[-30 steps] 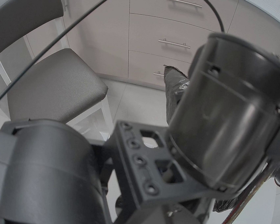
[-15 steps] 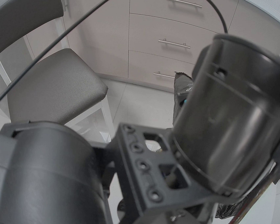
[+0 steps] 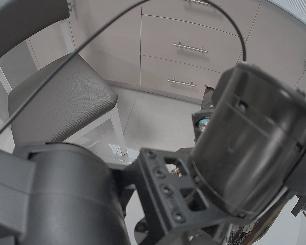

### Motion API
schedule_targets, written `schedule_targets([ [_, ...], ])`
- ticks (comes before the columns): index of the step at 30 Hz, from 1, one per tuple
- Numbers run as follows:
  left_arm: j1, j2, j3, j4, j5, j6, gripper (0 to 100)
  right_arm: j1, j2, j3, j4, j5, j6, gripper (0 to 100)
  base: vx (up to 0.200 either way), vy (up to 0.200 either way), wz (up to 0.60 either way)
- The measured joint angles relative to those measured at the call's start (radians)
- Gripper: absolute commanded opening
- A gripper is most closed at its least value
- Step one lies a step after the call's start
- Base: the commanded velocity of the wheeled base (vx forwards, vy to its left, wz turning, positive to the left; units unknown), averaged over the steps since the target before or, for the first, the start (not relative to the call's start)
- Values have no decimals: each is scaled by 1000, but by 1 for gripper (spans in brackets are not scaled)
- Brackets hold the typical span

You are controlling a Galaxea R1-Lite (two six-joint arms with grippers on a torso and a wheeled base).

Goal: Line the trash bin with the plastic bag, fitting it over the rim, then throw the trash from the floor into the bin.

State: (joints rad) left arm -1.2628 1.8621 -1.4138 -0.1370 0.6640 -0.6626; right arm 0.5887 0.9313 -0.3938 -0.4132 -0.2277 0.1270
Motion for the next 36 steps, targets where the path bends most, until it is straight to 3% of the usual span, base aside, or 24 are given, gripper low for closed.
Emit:
schedule_targets([
  [8, 31, 45, 20, 2, 0, -17, 0, -13, 68, 36, -20, 49, 29, 0, 0, 0, 0],
  [22, 116, 109, 69, 0, -6, -13, 0, -132, 366, 115, -373, 169, 24, 0, 0, 0, 0],
  [30, 205, 151, 99, -2, -113, -4, 0, -178, 561, 127, -560, 189, 20, 0, 0, 0, 0],
  [36, 267, 199, 105, -26, -142, 11, 0, -197, 676, 128, -686, 187, 19, 0, 0, 0, 0],
])
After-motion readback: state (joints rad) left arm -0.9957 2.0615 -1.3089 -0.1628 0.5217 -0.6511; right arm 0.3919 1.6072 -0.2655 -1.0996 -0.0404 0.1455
